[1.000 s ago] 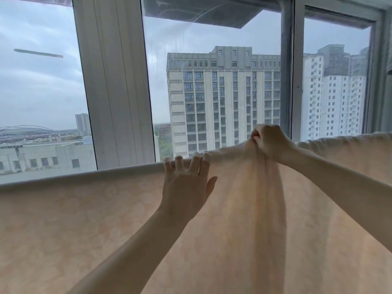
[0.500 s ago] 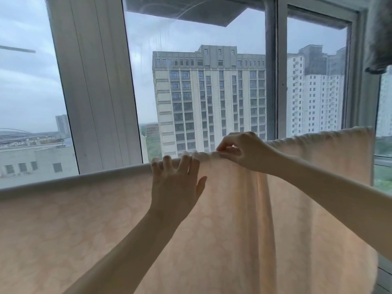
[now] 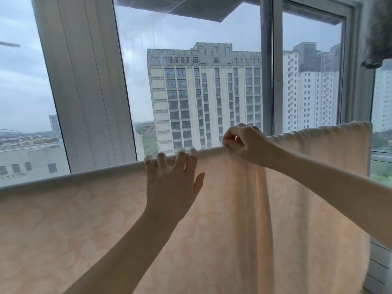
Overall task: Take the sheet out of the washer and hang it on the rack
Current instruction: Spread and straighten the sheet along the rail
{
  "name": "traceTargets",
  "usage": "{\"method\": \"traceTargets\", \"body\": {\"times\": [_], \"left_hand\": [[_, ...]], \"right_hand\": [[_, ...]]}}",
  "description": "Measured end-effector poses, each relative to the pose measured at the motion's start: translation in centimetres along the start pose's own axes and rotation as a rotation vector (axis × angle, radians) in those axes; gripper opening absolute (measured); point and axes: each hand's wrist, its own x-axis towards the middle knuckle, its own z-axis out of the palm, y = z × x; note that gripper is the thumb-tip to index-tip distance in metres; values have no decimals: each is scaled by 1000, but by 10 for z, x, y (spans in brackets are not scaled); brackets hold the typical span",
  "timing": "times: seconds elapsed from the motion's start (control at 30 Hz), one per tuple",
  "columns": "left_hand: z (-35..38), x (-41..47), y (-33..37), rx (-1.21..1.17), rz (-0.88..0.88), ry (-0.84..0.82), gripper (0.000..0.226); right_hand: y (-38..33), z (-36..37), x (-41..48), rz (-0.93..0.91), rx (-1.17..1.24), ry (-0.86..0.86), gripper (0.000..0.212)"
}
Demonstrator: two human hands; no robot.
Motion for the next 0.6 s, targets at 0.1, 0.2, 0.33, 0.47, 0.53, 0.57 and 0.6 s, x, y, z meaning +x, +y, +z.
{"method": "traceTargets", "body": {"times": [0.1,0.2,0.33,0.47,0.53,0.57,0.6], "left_hand": [[3,0,0,0,-17,-10,57],[5,2,3,-14,-36,-17,57],[6,3,8,-40,-91,1,54],[2,9,16,-31,-166,9,46],[-1,21,23,-57,-235,-5,48],[-2,27,27,-76,-271,-15,51],[-2,33,33,-91,-298,-22,52]], "right_hand": [[9,-10,-8,-46,33,-46,6],[20,-9,-18,-134,7,24,9],[31,0,-18,-217,-9,149,7],[42,-6,3,-179,41,161,6],[49,-10,19,-131,85,121,8],[52,-9,24,-100,112,63,9],[57,-8,27,-72,142,3,10]]}}
